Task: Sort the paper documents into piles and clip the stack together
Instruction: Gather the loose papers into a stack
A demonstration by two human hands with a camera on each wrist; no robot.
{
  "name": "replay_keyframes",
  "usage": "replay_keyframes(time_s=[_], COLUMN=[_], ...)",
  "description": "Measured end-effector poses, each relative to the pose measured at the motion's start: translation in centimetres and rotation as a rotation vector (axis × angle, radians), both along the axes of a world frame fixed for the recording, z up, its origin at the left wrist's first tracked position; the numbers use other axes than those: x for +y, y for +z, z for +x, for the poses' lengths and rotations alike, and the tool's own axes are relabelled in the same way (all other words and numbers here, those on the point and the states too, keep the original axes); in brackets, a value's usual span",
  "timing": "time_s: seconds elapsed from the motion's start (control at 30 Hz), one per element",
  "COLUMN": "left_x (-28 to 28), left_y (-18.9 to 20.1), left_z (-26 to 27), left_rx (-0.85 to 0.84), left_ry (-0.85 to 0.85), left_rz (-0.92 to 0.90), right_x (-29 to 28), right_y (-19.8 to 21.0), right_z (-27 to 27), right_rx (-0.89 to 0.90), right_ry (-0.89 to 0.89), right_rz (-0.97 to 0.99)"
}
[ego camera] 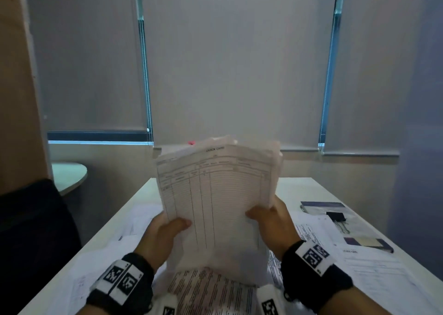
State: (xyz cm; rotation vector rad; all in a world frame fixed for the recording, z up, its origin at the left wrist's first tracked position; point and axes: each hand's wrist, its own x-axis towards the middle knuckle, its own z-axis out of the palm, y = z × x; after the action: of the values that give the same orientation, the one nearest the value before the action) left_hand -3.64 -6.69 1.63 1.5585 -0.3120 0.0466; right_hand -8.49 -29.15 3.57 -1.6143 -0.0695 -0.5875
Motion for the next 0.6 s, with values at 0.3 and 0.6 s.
replay_keyframes(time_s=[0.3,0.6], left_x=[-0.5,6.4], left_y=[2.1,-0.2], left_z=[0.8,3.1], left_rx=[-0.138,-0.021], left_ry=[0.156,0.392], left_rz=[-0.075,-0.203], right_x=[1.1,0.7], right_y=[3.3,1.9], right_z=[0.5,1.8], right_rx=[-0.184,0.120], right_ry=[-0.094,-0.029], right_rz=[-0.075,-0.181])
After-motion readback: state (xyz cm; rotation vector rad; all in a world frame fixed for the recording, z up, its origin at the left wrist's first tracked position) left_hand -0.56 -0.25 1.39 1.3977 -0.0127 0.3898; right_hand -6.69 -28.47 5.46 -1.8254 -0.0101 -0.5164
